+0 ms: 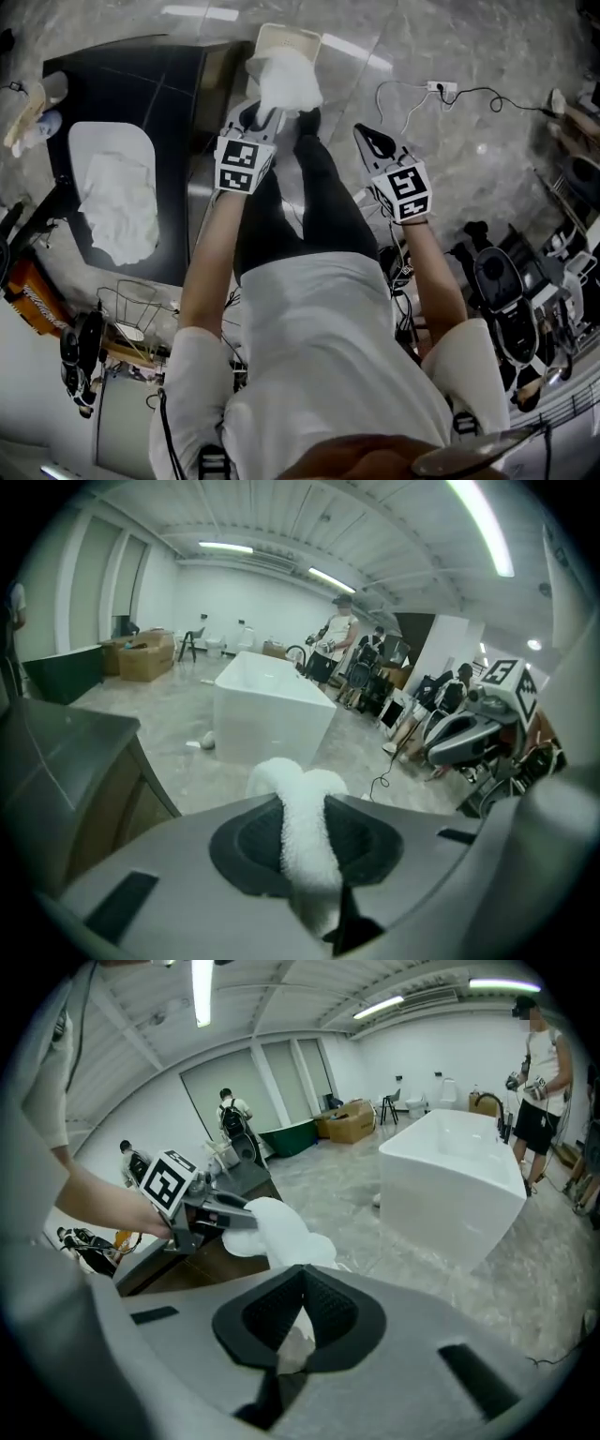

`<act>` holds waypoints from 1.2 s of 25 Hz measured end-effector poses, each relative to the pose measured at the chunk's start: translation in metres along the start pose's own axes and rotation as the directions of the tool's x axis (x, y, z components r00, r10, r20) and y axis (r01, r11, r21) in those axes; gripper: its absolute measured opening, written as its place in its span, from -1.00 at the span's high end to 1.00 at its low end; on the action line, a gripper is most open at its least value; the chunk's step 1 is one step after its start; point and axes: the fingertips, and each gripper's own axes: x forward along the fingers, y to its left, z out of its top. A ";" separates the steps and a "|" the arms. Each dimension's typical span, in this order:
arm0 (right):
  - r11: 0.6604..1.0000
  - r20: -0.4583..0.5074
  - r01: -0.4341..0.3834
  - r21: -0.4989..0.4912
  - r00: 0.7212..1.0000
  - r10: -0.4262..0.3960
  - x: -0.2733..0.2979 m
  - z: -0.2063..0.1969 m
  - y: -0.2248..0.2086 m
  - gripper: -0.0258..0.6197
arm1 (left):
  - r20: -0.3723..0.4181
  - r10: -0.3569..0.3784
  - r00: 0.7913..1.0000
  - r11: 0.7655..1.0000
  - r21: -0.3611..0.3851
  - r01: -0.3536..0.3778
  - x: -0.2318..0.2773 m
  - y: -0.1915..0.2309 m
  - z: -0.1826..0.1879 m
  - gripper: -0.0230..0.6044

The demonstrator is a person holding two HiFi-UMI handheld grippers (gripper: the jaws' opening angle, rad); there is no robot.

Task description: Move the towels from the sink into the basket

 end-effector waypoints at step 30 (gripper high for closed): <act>0.996 -0.098 -0.089 -0.022 0.991 0.087 0.171 -0.060 -0.019 0.92 | -0.130 0.110 0.985 0.968 -0.211 -0.136 0.129 0.065 -0.141 0.15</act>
